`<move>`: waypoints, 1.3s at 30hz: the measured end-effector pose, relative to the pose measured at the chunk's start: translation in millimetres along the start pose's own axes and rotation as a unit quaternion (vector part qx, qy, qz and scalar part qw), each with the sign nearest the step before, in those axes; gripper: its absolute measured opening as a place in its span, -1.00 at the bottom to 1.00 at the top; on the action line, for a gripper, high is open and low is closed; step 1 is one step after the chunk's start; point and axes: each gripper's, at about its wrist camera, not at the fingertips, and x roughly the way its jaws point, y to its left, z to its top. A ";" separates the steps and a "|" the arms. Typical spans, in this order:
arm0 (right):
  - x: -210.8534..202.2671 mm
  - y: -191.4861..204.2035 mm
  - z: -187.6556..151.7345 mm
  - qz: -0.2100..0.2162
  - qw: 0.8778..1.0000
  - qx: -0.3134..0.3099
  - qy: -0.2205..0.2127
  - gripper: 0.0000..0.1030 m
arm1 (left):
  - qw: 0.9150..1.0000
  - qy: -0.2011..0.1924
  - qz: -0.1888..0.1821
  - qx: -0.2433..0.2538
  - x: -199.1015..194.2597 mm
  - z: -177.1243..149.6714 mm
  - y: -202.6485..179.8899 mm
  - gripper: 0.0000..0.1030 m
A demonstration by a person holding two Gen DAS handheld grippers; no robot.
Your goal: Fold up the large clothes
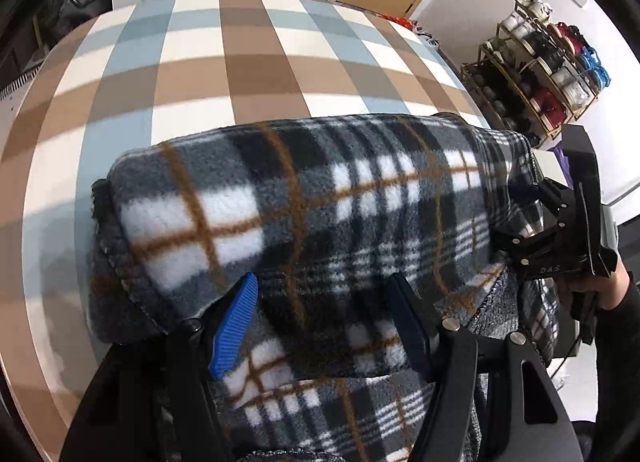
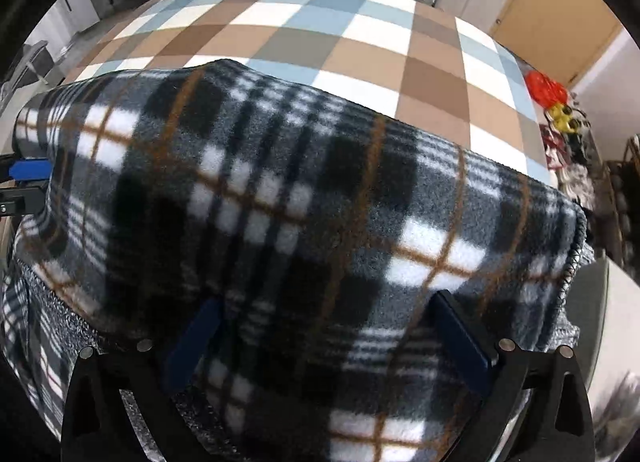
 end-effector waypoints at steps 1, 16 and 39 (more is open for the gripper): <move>1.2 -0.6 3.8 0.000 1.000 0.000 -0.003 1.00 | 1.000 0.000 0.005 0.004 1.9 4.9 1.9 0.22; -19.9 11.0 42.5 0.023 0.997 0.020 -0.072 1.00 | 0.991 0.031 0.129 0.033 0.8 26.8 -15.6 0.23; -79.8 125.3 -154.4 0.085 0.980 0.116 -0.135 1.00 | 0.984 0.008 0.176 0.035 -47.0 -163.9 -30.8 0.24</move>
